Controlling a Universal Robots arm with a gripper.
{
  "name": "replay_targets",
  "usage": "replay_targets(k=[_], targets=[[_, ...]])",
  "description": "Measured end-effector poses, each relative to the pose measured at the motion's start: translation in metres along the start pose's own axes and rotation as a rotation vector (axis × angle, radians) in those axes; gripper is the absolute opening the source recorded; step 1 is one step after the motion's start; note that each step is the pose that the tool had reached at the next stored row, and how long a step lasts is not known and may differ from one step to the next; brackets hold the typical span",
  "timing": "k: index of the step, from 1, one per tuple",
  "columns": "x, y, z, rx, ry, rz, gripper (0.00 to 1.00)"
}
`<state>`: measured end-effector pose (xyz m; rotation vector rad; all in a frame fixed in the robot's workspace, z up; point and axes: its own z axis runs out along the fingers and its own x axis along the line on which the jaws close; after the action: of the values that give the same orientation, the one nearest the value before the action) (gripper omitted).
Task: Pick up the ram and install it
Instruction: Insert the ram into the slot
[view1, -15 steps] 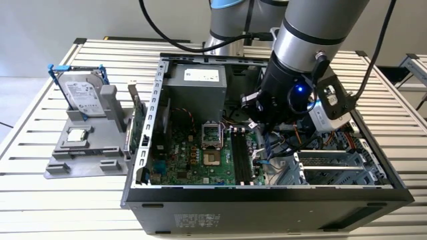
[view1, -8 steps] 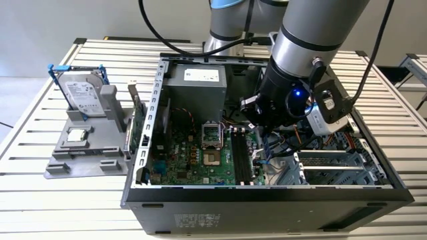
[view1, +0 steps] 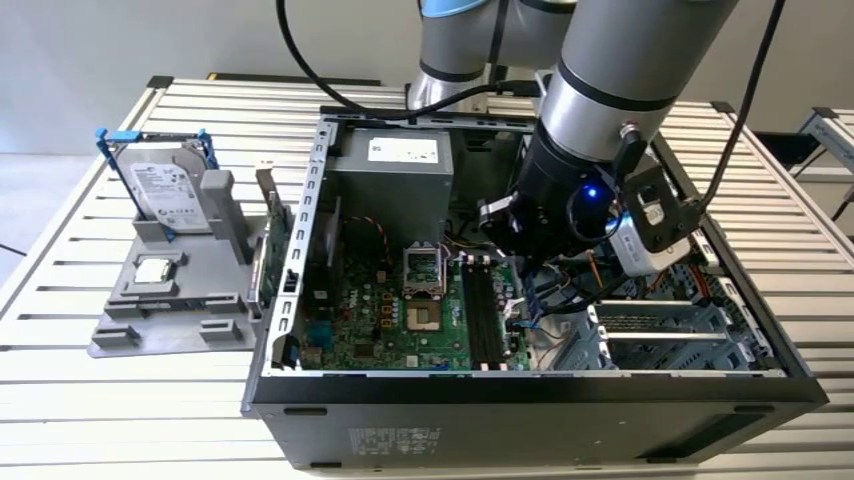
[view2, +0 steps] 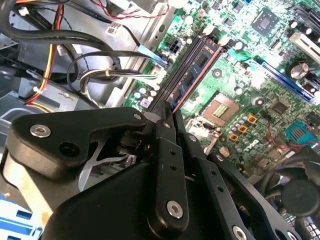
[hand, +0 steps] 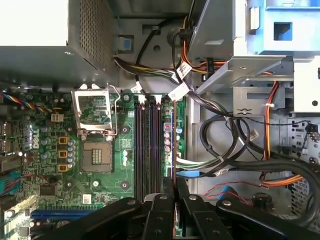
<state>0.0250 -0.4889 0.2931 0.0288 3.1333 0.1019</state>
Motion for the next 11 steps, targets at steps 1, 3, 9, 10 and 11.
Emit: replay_targets(k=[1, 3, 9, 10, 11], targets=[[0.0002, -0.0001, 0.0008, 0.0, 0.0, -0.001, 0.0], [0.001, -0.0002, 0.0021, 0.0001, 0.0002, -0.003, 0.0], [0.0019, -0.0006, 0.0073, -0.0001, 0.0006, -0.01, 0.0], [0.0019, -0.0006, 0.008, 0.0, 0.0007, -0.01, 0.0], [0.0019, -0.0007, 0.009, -0.0001, 0.0007, -0.01, 0.0]])
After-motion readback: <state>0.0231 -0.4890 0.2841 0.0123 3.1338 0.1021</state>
